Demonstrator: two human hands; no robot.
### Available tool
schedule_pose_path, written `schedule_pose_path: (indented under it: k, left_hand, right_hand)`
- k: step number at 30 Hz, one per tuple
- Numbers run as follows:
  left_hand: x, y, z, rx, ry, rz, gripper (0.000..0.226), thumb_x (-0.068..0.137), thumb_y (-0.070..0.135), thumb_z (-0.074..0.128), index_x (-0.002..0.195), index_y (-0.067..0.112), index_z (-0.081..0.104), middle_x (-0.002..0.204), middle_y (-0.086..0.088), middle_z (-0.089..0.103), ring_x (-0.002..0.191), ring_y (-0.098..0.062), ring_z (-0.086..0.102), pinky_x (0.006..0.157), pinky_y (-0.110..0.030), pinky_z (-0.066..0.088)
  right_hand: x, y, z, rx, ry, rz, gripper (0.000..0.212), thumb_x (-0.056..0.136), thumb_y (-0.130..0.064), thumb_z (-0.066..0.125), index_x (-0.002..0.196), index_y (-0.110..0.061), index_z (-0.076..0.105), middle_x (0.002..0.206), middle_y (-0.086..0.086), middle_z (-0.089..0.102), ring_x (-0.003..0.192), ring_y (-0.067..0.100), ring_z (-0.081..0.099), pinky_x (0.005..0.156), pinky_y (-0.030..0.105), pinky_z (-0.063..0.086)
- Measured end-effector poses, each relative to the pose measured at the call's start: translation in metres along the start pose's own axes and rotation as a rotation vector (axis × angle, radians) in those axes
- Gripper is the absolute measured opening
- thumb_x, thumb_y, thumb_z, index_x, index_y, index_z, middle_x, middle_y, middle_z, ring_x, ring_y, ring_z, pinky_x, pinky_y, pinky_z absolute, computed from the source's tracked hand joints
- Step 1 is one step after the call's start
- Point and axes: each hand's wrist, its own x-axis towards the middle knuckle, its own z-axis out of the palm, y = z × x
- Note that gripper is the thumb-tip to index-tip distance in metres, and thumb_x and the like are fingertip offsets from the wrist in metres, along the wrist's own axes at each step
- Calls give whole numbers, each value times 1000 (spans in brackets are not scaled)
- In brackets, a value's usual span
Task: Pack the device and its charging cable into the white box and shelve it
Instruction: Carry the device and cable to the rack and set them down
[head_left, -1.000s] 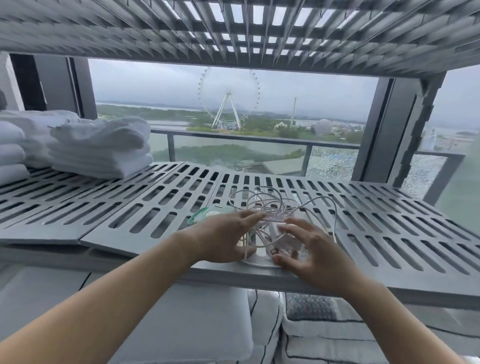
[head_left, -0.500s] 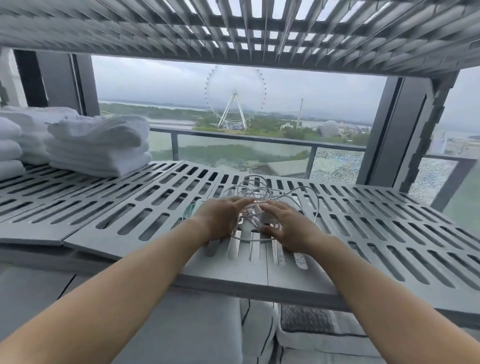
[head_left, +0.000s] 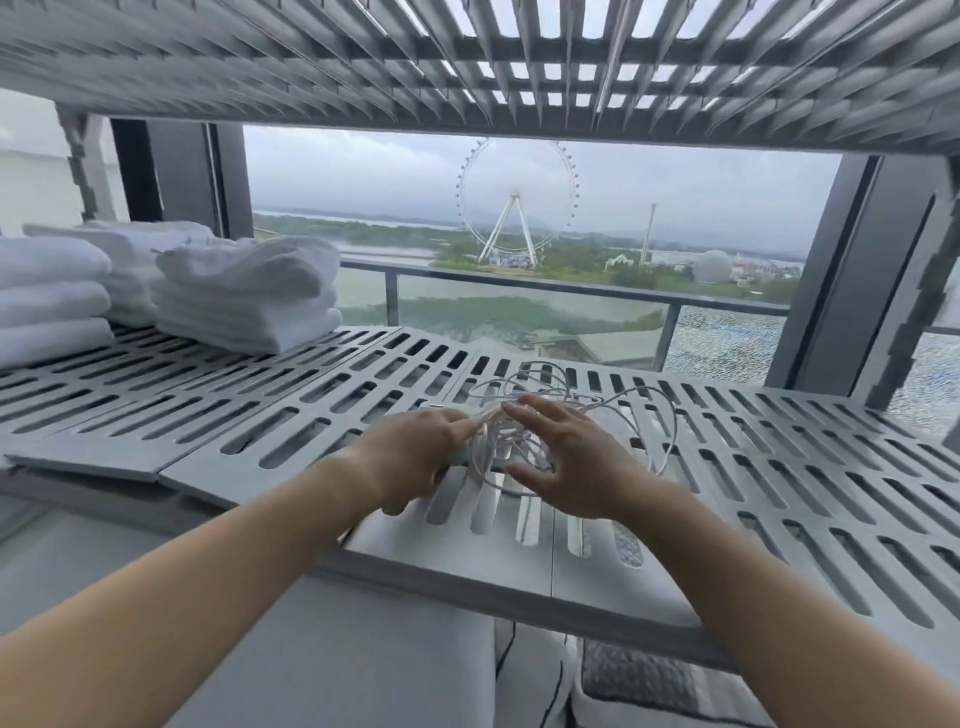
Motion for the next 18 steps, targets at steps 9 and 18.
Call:
schedule_pose_path:
  k: [9,18]
  left_hand:
    - [11,-3,7,-91,65,-156,61,85,9,57,136,36,36,137,6,48,114,-19,53,81,-41,53]
    - [-19,4,-13,-82,210,-215,47,86,25,58,129,34,43,133,9,51,112,-18,54,84,-35,48]
  right_hand:
    - [1,10,6,70,106,7,62,84,-32,60,140,-27,35,146,0,36,134,19,30,108,35,28]
    - [0,-22,-8,62,260,-19,51,77,-37,61,125,-28,52,132,-1,51,121,20,44,98,46,39]
